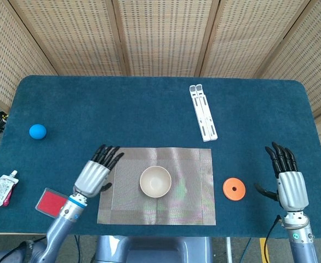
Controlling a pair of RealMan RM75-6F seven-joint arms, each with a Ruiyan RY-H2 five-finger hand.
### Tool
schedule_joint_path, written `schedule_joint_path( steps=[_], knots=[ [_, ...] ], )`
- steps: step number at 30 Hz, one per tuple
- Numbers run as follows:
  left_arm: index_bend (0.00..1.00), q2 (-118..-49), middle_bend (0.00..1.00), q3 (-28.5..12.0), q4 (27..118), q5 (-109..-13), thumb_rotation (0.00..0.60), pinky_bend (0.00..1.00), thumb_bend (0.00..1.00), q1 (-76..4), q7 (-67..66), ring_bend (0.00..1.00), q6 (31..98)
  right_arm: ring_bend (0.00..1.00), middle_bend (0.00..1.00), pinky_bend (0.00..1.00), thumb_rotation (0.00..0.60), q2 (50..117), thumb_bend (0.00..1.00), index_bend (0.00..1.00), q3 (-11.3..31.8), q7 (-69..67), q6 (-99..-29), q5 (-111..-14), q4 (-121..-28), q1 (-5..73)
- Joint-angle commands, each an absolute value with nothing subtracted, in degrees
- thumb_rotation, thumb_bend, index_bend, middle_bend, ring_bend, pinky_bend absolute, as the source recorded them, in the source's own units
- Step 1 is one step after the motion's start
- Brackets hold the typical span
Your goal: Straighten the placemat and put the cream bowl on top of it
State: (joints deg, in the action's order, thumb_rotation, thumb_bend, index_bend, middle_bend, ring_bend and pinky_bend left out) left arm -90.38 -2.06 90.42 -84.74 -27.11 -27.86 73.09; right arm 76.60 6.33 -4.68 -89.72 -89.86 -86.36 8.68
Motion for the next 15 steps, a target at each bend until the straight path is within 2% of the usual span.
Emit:
schedule_joint_path(
  steps=[1, 10, 15],
  knots=[
    [0.07, -85.75, 0.00, -0.93, 91.67, -85.77, 0.600, 0.00, 0.14, -23.10, -24.94, 0.00, 78.31, 0.00, 0.00, 0.00, 0.600, 76.32, 0.24, 0.11, 6.07, -3.13, -88.43, -89.10, -86.97, 8.92],
    [0.06, -78.77, 0.00, 0.77, 92.29, -85.70, 0.600, 0.00, 0.14, -16.62, -21.61, 0.00, 85.16, 0.00, 0.00, 0.00, 0.600, 76.37, 0.22, 0.10, 5.75, 4.73, -85.84, -86.68, -87.74, 9.07],
    [0.05, -77.09, 0.00, 1.16, 92.48, -86.46, 0.600, 0.00, 0.14, -15.25, -20.64, 0.00, 86.63, 0.00, 0.00, 0.00, 0.600, 76.90, 0.23, 0.10, 6.19, 8.06, -86.11, -85.84, -87.74, 8.97]
  ],
)
